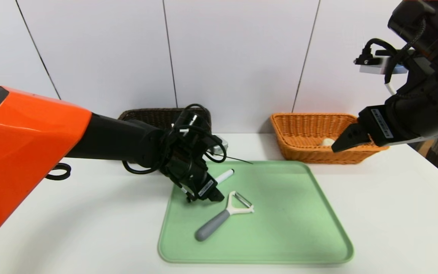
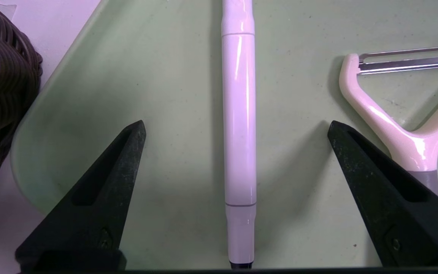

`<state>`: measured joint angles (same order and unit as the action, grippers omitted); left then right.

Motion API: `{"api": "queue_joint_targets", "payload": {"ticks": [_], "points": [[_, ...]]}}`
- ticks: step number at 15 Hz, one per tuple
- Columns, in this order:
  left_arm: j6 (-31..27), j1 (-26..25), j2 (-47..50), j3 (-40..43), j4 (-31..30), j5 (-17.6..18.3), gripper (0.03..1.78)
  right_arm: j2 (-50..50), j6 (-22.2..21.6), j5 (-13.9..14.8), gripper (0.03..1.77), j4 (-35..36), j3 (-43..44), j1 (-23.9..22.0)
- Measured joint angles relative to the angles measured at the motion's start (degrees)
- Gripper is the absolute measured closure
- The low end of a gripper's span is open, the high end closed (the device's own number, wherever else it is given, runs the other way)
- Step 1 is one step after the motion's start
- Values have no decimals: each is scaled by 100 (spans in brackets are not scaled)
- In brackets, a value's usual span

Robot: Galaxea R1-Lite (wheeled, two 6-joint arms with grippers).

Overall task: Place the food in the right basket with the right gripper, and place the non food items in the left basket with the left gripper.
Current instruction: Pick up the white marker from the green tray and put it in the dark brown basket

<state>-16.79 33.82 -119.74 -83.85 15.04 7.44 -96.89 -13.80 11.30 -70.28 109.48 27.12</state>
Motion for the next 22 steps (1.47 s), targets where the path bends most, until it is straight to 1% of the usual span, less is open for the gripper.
{"api": "queue_joint_targets", "payload": {"ticks": [22], "points": [[122, 2, -2, 30, -5, -17, 12, 15, -4, 5, 10, 0, 2, 11]]}}
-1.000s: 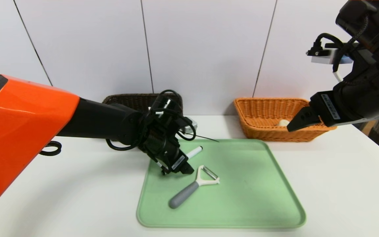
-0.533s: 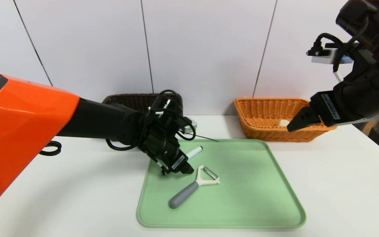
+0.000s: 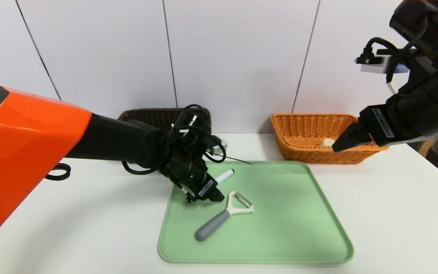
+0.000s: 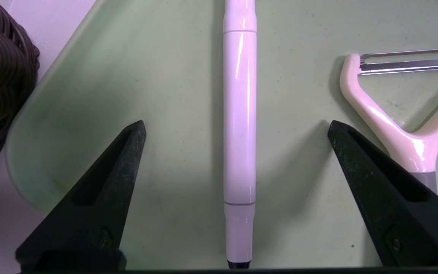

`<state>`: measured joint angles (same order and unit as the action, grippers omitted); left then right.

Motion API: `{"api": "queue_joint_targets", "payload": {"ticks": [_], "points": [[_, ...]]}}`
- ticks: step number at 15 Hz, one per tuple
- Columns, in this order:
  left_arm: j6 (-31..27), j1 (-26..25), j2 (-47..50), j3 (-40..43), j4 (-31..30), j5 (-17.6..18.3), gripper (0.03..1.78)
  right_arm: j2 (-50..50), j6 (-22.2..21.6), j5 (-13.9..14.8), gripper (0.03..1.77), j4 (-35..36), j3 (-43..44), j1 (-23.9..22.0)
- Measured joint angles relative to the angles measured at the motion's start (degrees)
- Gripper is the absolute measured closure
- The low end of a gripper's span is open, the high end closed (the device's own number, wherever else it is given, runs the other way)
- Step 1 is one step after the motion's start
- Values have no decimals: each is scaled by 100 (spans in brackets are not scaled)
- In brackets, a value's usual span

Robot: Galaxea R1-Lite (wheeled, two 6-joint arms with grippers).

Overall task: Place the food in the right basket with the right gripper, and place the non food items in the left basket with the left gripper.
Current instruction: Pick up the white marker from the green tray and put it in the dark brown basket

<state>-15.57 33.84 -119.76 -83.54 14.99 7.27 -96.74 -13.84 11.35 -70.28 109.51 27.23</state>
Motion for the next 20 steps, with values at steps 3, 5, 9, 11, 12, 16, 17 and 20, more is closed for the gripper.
{"api": "queue_joint_targets", "payload": {"ticks": [3, 5, 9, 11, 12, 16, 17, 20], "points": [[0, 4, -6, 2, -1, 1, 47, 0, 4, 0, 10, 2, 0, 0], [0, 2, -15, -2, -6, 0, 75, 0, 1, 0, 10, 2, 0, 0], [0, -2, -24, -17, -4, -2, 132, -2, 4, 2, 10, 2, 5, 11], [-2, -11, -26, -22, -6, 0, 165, -9, 0, 5, 10, 94, 17, 27], [5, -16, -26, -22, -6, 0, 165, -13, -2, 5, 10, 118, 22, 30], [9, -24, -30, -17, -9, 0, 165, -30, 4, 9, 10, 157, 35, 33], [9, -22, -20, -17, -6, 4, 165, -35, 1, 9, 10, 160, 35, 38], [22, 48, 99, -30, 5, 44, 165, -61, -9, 11, 10, 160, 30, 41]]}}
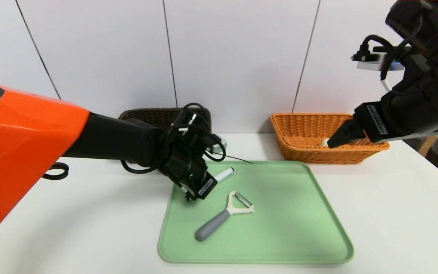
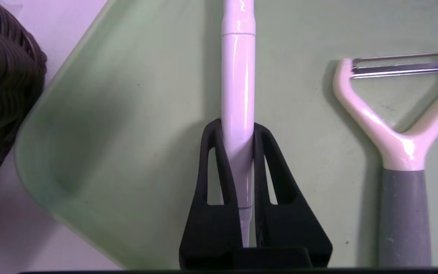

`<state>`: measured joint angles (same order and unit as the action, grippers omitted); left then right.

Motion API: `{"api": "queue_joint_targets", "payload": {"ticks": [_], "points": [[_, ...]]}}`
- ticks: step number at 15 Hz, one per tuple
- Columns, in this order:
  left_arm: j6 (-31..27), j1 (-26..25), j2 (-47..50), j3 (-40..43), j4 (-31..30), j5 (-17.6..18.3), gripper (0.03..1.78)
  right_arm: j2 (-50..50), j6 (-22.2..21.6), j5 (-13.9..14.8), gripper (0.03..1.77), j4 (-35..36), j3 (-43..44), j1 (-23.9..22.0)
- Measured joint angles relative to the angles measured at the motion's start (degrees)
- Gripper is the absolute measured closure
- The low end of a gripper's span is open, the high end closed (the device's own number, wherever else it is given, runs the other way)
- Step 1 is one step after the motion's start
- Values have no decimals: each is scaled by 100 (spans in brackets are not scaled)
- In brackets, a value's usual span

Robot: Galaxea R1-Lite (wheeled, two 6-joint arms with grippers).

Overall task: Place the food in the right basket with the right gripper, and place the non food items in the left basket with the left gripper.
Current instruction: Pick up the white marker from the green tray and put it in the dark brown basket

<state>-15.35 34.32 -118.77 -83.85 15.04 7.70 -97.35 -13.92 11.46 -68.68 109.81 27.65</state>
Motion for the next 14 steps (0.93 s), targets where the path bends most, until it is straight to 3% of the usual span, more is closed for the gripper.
{"api": "queue_joint_targets", "payload": {"ticks": [7, 10, 14], "points": [[375, 422, 541, -124, -20, 200, 165, -27, -160, 0, 10, -11, -30, 2], [625, 462, 817, -717, 116, 183, 165, -20, -208, 0, 10, -20, -37, 2], [752, -127, 1103, -1805, 857, 169, 165, -22, -208, 0, 10, -20, -37, 2]]}}
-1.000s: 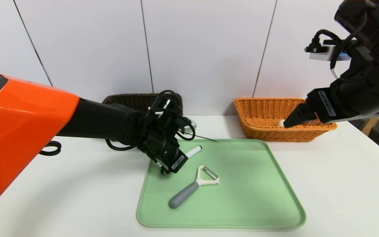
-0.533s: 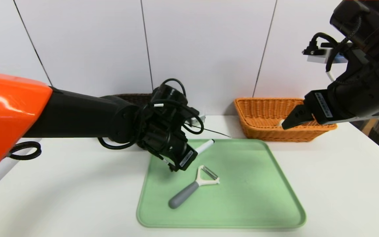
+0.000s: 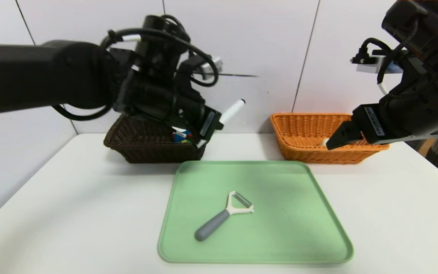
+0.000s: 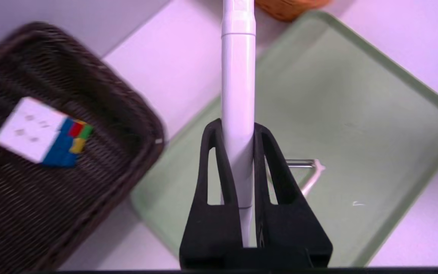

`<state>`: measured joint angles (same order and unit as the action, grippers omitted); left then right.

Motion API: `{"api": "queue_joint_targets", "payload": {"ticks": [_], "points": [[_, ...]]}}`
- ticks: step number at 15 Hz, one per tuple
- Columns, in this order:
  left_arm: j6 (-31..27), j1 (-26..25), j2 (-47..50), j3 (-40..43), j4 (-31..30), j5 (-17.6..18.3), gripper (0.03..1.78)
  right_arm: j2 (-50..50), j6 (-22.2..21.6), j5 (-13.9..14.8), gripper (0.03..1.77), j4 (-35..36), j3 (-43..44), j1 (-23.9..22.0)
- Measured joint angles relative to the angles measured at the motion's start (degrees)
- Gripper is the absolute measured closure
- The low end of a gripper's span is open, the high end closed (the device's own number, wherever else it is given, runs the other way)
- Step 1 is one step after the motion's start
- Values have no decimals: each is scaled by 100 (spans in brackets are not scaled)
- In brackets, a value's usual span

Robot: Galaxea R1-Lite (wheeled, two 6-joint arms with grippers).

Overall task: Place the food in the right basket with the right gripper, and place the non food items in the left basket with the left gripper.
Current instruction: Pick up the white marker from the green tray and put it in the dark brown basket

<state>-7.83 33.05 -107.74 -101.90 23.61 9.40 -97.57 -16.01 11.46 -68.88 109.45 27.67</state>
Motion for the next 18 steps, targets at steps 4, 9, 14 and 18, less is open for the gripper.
{"api": "queue_joint_targets", "payload": {"ticks": [4, 9, 14, 18], "points": [[22, -1045, -37, -535, 306, 24, 165, -2, 0, 0, 10, 6, 17, 2], [67, -1886, -474, -612, 323, 35, 165, -6, 0, 0, 10, 9, 39, 0], [102, -2209, -894, -621, 315, 38, 165, 0, 2, 0, 10, 9, 39, -11], [127, -2305, -1092, -628, 276, 29, 165, 0, 9, 0, 10, 9, 23, -11]]}}
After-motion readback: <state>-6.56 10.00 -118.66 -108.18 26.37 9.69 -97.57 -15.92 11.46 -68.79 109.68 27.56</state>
